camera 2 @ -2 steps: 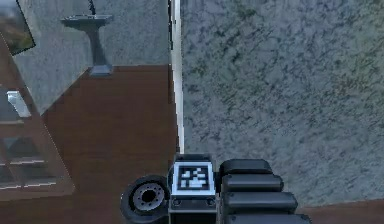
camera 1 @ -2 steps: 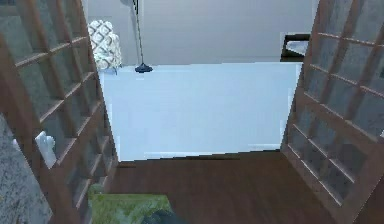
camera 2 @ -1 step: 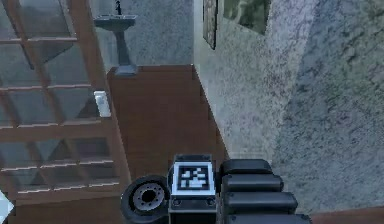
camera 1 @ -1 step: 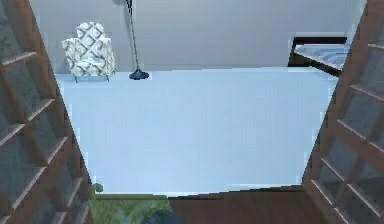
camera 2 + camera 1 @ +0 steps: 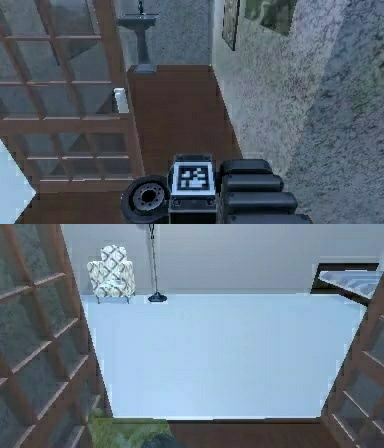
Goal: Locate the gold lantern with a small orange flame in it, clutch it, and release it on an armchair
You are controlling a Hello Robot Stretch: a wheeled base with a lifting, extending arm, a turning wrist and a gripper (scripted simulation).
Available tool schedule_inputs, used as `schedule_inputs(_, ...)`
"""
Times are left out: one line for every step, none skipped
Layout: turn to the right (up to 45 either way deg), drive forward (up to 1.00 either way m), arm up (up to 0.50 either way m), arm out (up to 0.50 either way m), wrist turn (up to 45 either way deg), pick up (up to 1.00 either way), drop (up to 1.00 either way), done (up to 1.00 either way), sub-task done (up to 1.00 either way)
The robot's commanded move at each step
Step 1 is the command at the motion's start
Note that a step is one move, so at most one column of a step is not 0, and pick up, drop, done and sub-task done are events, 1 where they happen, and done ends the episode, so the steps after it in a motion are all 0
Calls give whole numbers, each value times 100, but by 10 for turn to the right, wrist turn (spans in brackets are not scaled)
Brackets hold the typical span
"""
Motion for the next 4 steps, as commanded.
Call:
schedule_inputs(0,100,0,0,0,0,0,0,0)
schedule_inputs(-30,0,0,0,0,0,0,0,0)
schedule_inputs(0,50,0,0,0,0,0,0,0)
schedule_inputs(-330,0,0,0,0,0,0,0,0)
